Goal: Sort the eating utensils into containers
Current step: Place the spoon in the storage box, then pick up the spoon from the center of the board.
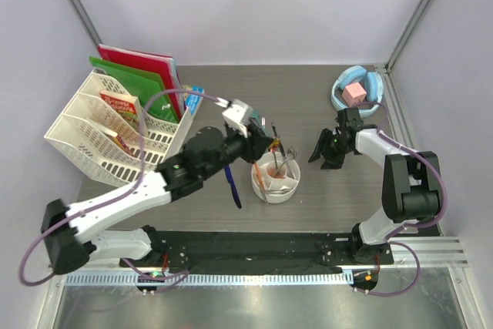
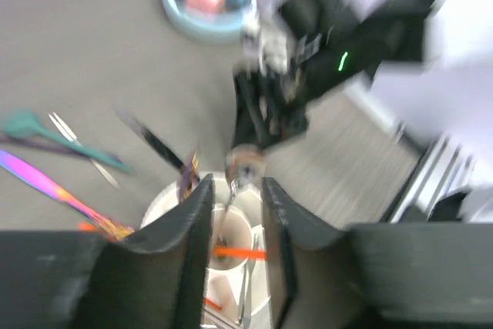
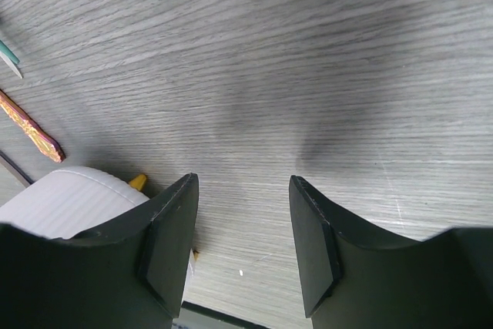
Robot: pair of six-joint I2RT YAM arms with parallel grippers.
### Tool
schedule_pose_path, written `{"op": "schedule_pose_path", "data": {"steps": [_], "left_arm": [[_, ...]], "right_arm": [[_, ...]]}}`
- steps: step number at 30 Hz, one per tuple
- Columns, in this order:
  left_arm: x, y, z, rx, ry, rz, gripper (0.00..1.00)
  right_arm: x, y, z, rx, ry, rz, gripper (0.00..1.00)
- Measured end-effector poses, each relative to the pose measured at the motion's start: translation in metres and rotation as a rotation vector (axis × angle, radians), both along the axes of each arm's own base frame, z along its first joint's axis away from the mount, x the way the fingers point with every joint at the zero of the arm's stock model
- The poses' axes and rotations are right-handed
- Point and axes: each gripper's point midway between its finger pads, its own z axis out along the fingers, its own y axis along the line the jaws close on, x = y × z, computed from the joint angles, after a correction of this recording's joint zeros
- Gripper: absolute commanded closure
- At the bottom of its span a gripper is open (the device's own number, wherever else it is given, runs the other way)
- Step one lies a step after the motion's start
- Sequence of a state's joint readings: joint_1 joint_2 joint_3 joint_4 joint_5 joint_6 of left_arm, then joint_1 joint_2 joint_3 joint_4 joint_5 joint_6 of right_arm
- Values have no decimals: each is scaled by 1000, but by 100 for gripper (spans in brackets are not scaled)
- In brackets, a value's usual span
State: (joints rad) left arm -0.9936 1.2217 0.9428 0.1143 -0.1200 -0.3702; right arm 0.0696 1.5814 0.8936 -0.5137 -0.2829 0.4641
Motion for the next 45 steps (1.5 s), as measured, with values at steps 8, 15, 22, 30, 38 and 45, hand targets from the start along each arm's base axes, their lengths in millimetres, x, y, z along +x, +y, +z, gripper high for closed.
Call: {"op": "schedule_pose_path", "data": {"steps": [8,15,22,30,38,45], "left_arm": [[31,75,132,-77,-188,313,41],[155,83,46,172,-48,497,43],[225,75,-90,352,229,534,44],[281,66,-126,362,340,570,43],[288,75,-179,401,460,576,44],[278,81,-206,433,537,583,44]], "right_arm": [[-4,2,0,17,34,-47,44],[0,4,4,35,47,-80,44],[8,5,3,37,55,-87,44],[9,6,-5,36,89,-86,43],[13,8,-9,43,105,-81,44],[13,9,-9,53,111,-75,44]]}}
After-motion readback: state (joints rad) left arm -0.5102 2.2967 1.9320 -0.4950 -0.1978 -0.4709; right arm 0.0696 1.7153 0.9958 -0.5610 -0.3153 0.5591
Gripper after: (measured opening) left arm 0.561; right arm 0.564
